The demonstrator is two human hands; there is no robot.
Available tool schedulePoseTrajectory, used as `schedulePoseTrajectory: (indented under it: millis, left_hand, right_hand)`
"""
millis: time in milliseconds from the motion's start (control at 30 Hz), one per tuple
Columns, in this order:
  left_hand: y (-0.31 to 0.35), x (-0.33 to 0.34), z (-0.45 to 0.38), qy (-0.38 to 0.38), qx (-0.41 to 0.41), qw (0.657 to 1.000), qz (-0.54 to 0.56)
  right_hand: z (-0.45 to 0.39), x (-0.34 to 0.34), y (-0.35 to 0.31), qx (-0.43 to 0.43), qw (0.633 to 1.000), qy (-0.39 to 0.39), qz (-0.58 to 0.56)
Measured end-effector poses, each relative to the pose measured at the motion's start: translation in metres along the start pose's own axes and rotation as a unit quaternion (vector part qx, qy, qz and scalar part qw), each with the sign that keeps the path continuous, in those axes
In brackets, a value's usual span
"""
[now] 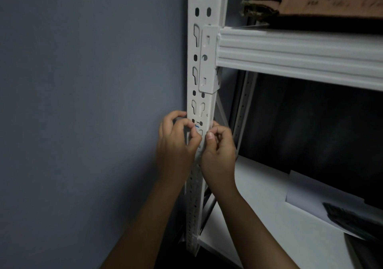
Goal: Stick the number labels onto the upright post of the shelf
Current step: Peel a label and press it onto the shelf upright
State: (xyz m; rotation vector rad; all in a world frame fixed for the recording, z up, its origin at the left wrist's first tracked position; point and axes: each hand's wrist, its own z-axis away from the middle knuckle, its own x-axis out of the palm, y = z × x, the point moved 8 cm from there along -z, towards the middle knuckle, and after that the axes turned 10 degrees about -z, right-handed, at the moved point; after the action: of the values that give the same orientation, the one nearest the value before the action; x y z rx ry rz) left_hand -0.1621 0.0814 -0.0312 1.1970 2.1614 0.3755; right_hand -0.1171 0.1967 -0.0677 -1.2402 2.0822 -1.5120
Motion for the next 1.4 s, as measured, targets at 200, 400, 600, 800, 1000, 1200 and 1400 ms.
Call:
schedulePoseTrajectory:
  millis: [200, 400, 600, 800, 1000, 1200, 1400]
  left_hand:
    - [0.002, -0.003, 0.004, 0.005, 0.005, 1.000, -0.004]
    - [-0.013, 0.002, 0.016, -0.027, -0.021, 0.999, -0.002]
    - [-0.014, -0.001, 0.018, -0.091, -0.087, 0.986, 0.111]
    - [-0.013, -0.003, 0.023, -0.150, -0.181, 0.944, 0.232]
    - [-0.006, -0.015, 0.025, -0.147, -0.186, 0.937, 0.258]
    - [0.008, -0.031, 0.031, -0.150, -0.168, 0.939, 0.258]
    - [0.023, -0.050, 0.039, -0.145, -0.159, 0.943, 0.256]
  right_hand:
    - [-0.001, 0.000, 0.000, 0.000, 1.000, -0.002, 0.001]
    - [0.001, 0.001, -0.005, -0.002, 1.000, -0.008, 0.001]
    - [0.008, -0.011, -0.018, -0.026, 0.999, -0.009, 0.020]
    - [0.019, -0.013, -0.035, -0.029, 0.998, -0.028, -0.043]
    - [0.024, -0.008, -0.045, -0.006, 0.996, -0.032, -0.080]
    - [0.038, -0.007, -0.053, -0.001, 0.996, -0.051, -0.067]
    - [0.051, -0.007, -0.067, -0.009, 0.997, -0.076, -0.026]
